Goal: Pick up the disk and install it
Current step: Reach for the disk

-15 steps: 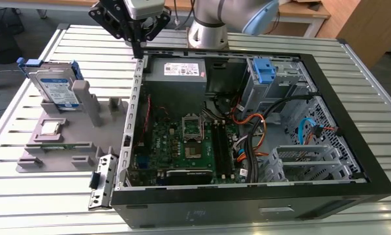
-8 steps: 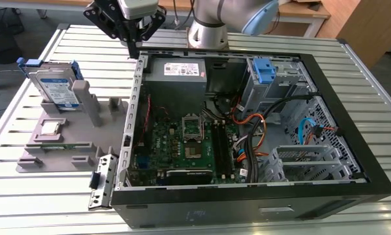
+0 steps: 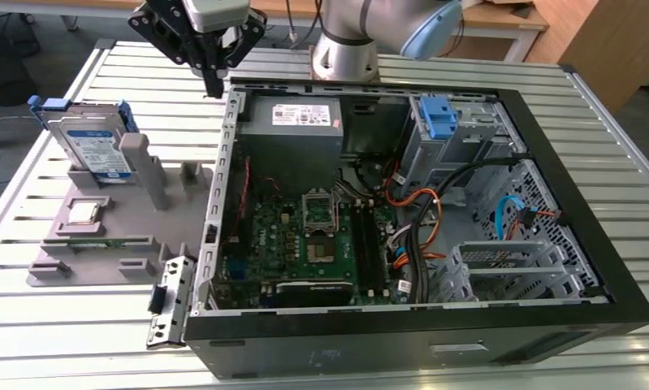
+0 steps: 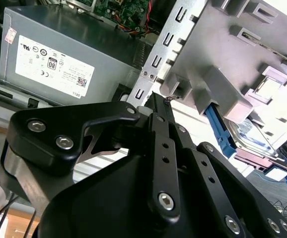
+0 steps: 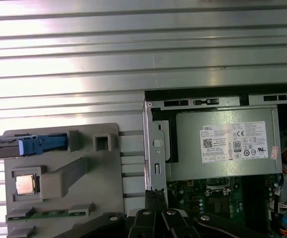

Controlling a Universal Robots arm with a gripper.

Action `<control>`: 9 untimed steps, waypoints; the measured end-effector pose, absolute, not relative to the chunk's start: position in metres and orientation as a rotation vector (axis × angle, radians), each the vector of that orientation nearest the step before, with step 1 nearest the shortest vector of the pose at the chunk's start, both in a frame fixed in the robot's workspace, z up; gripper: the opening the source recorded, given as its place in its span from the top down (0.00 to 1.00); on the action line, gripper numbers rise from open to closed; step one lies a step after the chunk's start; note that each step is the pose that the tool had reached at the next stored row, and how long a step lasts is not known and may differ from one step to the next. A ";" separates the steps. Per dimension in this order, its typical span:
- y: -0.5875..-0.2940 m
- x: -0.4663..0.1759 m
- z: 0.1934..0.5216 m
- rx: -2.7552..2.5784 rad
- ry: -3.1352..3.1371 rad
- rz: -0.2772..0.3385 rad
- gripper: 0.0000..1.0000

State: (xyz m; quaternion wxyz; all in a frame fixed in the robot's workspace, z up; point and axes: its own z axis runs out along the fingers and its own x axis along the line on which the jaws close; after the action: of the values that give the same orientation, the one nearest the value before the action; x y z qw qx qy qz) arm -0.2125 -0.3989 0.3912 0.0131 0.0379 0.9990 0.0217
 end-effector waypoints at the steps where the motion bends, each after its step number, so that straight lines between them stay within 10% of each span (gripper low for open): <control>1: -0.399 -0.213 0.391 0.118 3.112 0.068 0.90; 9: -0.399 -0.215 0.391 0.118 3.113 0.068 0.90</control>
State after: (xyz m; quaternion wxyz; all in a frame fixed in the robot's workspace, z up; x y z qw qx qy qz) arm -0.2152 -0.3990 0.3910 0.0130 0.0379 0.9990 0.0217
